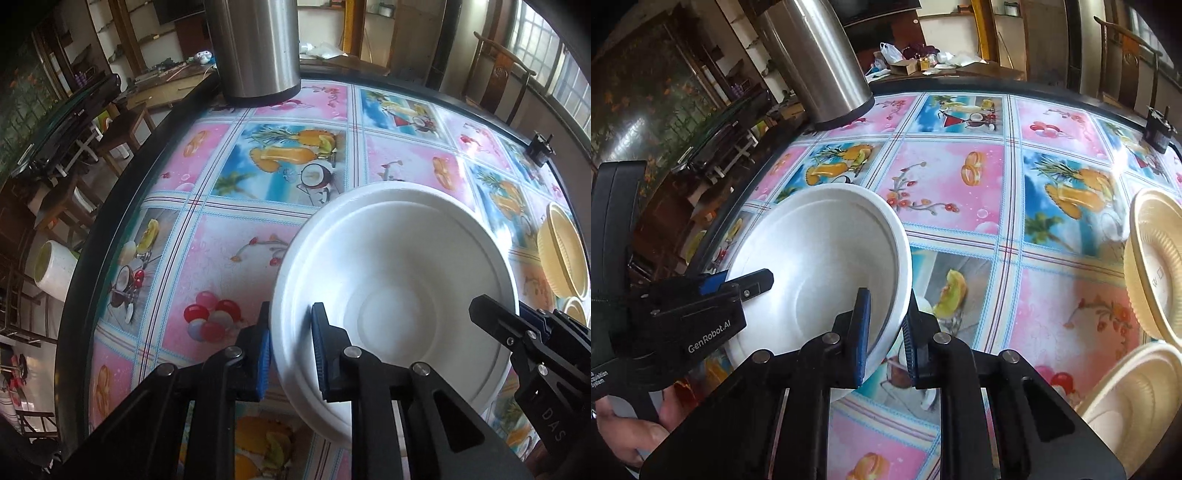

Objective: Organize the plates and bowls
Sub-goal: 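Carry the white bowl over the red plate stack and lower it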

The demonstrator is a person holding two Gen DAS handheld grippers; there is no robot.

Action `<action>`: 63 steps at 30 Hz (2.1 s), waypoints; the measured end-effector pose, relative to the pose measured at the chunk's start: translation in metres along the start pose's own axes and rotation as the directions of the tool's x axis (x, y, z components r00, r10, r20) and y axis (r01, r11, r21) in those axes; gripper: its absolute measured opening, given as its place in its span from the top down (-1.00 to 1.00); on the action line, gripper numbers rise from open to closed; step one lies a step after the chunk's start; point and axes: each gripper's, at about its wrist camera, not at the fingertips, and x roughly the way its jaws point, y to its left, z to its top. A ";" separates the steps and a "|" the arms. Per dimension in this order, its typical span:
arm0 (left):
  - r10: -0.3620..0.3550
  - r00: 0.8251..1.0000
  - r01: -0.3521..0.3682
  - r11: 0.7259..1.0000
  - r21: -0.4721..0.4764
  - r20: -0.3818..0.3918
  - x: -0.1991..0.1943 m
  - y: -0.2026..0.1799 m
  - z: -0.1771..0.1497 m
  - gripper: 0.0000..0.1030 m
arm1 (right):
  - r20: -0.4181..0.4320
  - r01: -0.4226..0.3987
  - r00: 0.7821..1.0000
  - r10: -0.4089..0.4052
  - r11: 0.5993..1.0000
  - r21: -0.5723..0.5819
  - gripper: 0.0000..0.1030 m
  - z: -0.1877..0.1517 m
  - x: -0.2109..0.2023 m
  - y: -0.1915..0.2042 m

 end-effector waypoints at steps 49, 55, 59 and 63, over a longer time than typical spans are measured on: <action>0.047 0.996 -0.036 0.989 -0.146 0.072 -0.104 0.121 -0.184 0.64 | -0.054 -0.088 0.995 0.080 0.980 -0.181 0.68 -0.153 -0.063 0.161; 0.020 0.999 -0.013 0.987 -0.163 0.041 -0.090 0.127 -0.196 0.64 | -0.078 -0.076 0.995 0.062 0.979 -0.189 0.68 -0.159 -0.052 0.163; 0.032 0.999 -0.025 0.986 -0.163 0.041 -0.086 0.127 -0.200 0.64 | -0.074 -0.047 0.997 0.031 0.974 -0.220 0.68 -0.163 -0.050 0.168; 0.041 0.998 -0.033 0.986 -0.164 0.045 -0.085 0.129 -0.203 0.64 | -0.081 -0.036 0.997 0.018 0.973 -0.228 0.68 -0.166 -0.045 0.169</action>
